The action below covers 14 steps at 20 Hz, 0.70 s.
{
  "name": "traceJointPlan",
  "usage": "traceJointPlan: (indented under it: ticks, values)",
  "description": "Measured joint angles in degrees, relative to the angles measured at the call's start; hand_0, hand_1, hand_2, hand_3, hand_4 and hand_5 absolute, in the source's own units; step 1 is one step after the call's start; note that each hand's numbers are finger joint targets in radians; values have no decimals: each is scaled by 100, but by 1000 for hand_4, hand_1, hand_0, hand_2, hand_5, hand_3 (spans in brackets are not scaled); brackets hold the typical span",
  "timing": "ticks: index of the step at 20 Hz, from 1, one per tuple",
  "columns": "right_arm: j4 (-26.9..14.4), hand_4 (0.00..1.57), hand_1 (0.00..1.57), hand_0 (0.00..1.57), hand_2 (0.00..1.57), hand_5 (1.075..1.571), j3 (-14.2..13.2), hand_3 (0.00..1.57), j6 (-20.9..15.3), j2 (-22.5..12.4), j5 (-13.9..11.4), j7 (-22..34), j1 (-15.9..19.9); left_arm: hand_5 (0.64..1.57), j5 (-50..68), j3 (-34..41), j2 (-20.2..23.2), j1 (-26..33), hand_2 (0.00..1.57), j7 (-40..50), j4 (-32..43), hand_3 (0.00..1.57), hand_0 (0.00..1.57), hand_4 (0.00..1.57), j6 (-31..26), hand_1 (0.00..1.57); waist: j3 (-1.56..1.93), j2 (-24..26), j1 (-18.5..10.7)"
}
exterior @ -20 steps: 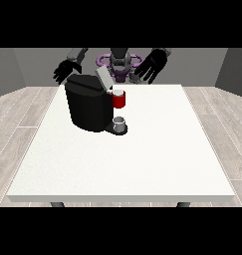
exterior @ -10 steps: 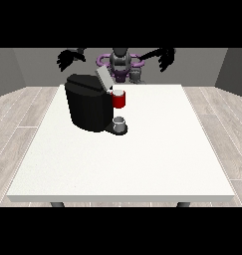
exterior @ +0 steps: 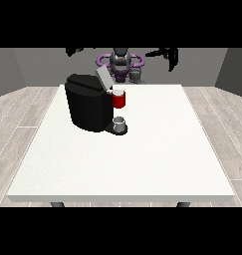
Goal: Insert the coffee pod into the coffee machine and close the lid
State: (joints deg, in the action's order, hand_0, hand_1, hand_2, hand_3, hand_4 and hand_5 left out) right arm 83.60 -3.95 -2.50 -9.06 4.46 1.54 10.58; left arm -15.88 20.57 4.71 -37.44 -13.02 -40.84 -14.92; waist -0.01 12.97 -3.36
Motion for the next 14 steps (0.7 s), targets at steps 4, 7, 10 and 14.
traceJointPlan:
  ticks: [4,7,10,14]
  values:
    - [15,137,0,0,0,1571,94,0,138,-74,-53,115,160,1571,231,-44,-207,359,0,-26,-291,0,0,140,-117,0,0,-9,-224]
    - [-104,215,0,0,0,1571,106,0,216,-154,-138,91,237,1571,435,-177,-328,659,0,60,-579,0,0,0,-233,0,1,8,-427]
    - [-171,0,0,0,0,1571,151,0,230,-131,-197,150,414,1571,584,-234,-327,831,0,185,-933,0,0,204,-328,0,0,-75,-555]
    - [-370,0,0,0,0,1571,144,0,349,-106,-208,42,558,1571,849,-503,-414,1226,0,363,-1540,0,0,0,-267,0,2,-224,-579]
